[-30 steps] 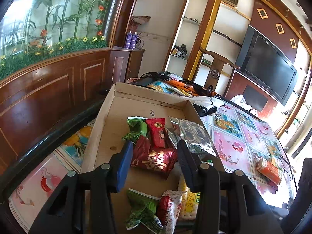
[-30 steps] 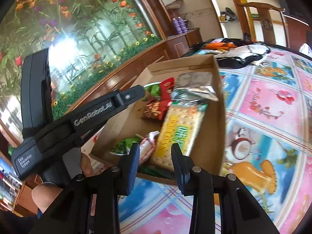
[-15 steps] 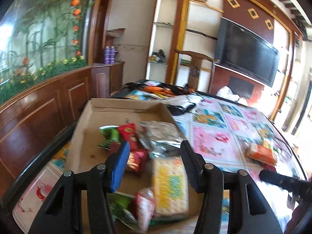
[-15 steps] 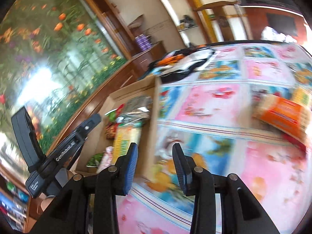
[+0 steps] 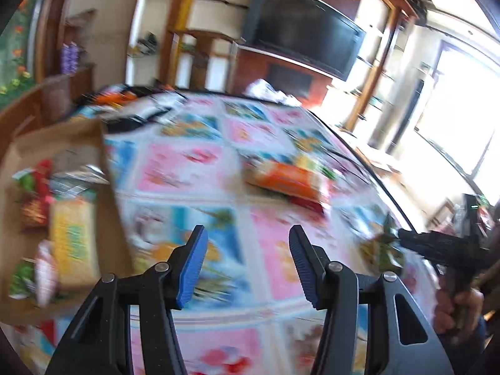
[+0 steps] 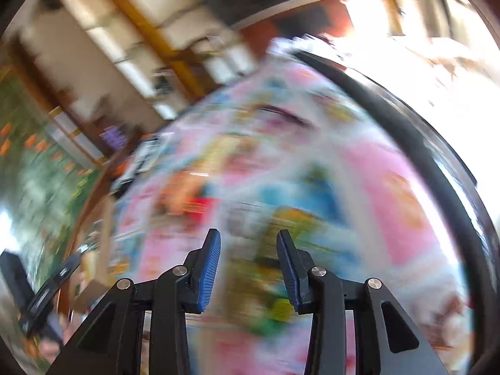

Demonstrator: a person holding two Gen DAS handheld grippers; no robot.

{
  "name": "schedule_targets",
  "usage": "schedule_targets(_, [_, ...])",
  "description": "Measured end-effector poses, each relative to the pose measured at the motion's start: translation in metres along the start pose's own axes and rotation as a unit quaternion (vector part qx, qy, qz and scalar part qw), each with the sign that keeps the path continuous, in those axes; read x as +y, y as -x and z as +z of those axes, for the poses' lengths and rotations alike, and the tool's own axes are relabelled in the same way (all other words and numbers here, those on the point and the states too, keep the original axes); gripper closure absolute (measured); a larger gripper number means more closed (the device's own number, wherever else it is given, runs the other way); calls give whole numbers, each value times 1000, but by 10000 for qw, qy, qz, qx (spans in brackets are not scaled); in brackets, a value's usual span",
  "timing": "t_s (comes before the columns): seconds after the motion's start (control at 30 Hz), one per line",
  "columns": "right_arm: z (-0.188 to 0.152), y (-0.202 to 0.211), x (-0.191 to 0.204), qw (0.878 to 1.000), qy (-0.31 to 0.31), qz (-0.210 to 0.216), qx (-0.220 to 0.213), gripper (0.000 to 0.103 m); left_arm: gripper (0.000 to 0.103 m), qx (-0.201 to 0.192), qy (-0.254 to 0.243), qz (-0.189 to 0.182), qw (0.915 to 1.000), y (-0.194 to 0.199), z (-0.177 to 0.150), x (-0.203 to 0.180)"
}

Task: Organize snacks
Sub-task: 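Move both grippers back over the snack pile on the table, then grasp a green garlic pea bag with the left gripper while the right grasps another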

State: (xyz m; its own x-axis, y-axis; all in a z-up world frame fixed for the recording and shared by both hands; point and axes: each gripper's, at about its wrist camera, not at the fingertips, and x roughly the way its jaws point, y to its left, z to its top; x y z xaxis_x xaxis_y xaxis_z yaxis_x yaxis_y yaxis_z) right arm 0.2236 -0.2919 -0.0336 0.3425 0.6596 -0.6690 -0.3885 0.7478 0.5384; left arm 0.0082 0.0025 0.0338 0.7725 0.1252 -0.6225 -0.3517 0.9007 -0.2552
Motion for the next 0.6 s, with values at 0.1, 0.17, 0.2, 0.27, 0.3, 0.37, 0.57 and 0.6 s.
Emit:
schedule_targets(0.1, [-5,-3,-18,9986,-364,339,175,62,50,120,-139,-67,9998,-6,-5,-14])
schedule_targets(0.17, [-10,-5,-9,9978,-359,474,299,62,50,167,-208,-74,9996,-7,-7,-21])
schedule_targets(0.2, [-14,-9,0,9966,-365,615,399,62,50,188,-235,-84,9995,-7,-8,-23])
schedule_targets(0.27, [-25,-19,19,9937,-364,880,596,61,48,218,-258,-105,9994,-5,-11,-26])
schedule_targets(0.3, [-30,-27,32,9908,-266,1056,799,61,45,256,-271,-132,9992,-5,-12,-27])
schedule_targets(0.37, [-39,-37,52,9812,-63,1558,1133,61,43,307,-323,-151,9989,-3,-14,-29])
schedule_targets(0.57, [-7,1,46,9957,216,858,258,44,33,504,-472,-365,9969,-5,-18,-40])
schedule_targets(0.6, [1,7,36,9986,125,507,90,41,29,562,-524,-394,9963,-7,-19,-43])
